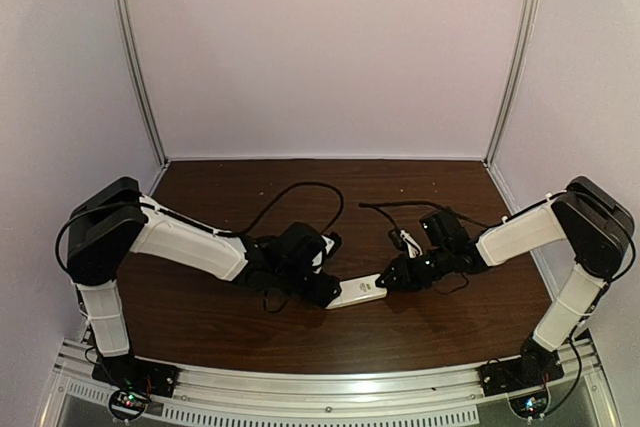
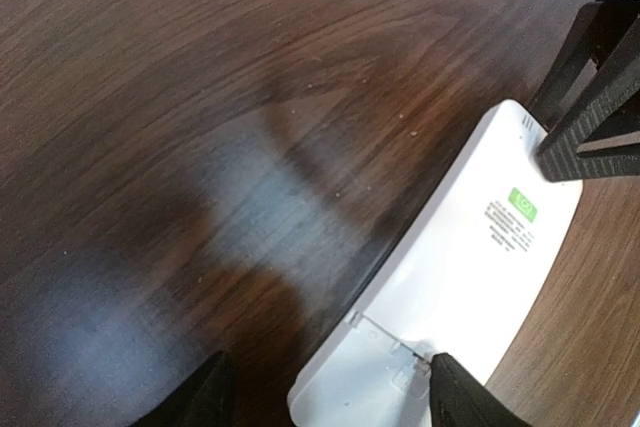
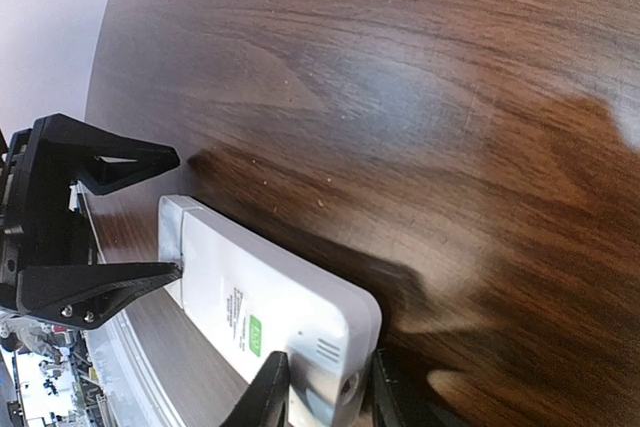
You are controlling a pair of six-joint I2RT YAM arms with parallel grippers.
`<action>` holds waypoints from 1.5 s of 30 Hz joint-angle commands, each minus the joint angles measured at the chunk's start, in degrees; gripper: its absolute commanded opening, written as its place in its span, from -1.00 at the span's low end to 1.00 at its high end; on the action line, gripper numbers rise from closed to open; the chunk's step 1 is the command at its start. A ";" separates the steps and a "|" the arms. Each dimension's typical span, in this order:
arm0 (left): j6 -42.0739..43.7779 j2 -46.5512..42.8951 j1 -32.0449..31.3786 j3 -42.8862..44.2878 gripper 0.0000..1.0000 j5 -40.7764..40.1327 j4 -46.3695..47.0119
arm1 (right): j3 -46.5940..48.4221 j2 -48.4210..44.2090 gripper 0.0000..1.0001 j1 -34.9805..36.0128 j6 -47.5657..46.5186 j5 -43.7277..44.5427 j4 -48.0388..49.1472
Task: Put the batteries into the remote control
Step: Press the battery cover onto the remote control.
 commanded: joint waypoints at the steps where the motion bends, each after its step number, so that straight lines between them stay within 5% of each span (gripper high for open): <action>1: 0.29 -1.88 0.60 0.48 0.37 -0.89 -4.80 | 0.03 -1.40 -0.40 -0.10 -1.29 0.59 -2.50; 12: -0.52 -8.05 0.77 -1.94 0.46 0.68 -1.45 | -0.23 -1.13 -0.39 -0.29 -0.91 0.14 -1.70; 22: -7.76 -11.41 0.83 -8.55 0.12 3.30 0.18 | 0.41 -0.07 -0.38 -0.29 -0.49 -0.56 -0.31; 37: -9.62 -7.93 0.72 -7.45 -0.02 6.45 4.75 | 0.17 -0.27 -0.40 1.28 1.04 -1.23 1.14; 45: -11.05 -7.63 0.74 -6.17 -0.08 1.68 0.89 | -0.27 -0.34 -0.41 1.63 1.54 -1.32 1.57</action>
